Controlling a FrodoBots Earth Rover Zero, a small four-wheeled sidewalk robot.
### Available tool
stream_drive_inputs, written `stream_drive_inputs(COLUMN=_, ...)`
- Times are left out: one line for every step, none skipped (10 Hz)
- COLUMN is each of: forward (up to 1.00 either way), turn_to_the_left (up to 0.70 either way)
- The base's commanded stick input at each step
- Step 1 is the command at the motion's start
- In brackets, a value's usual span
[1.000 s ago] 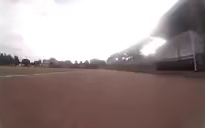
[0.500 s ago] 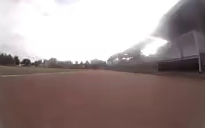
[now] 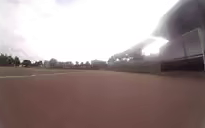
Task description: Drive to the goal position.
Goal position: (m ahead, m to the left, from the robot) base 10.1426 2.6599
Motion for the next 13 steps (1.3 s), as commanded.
stream_drive_inputs(forward=0.7, turn_to_the_left=0.0)
stream_drive_inputs(forward=0.7, turn_to_the_left=0.0)
stream_drive_inputs(forward=0.7, turn_to_the_left=0.0)
stream_drive_inputs(forward=0.7, turn_to_the_left=0.0)
stream_drive_inputs(forward=0.7, turn_to_the_left=0.0)
stream_drive_inputs(forward=0.7, turn_to_the_left=0.0)
stream_drive_inputs(forward=0.7, turn_to_the_left=0.0)
stream_drive_inputs(forward=0.7, turn_to_the_left=0.0)
stream_drive_inputs(forward=0.7, turn_to_the_left=0.0)
stream_drive_inputs(forward=0.7, turn_to_the_left=0.0)
stream_drive_inputs(forward=0.7, turn_to_the_left=0.0)
stream_drive_inputs(forward=0.7, turn_to_the_left=0.0)
stream_drive_inputs(forward=0.7, turn_to_the_left=0.0)
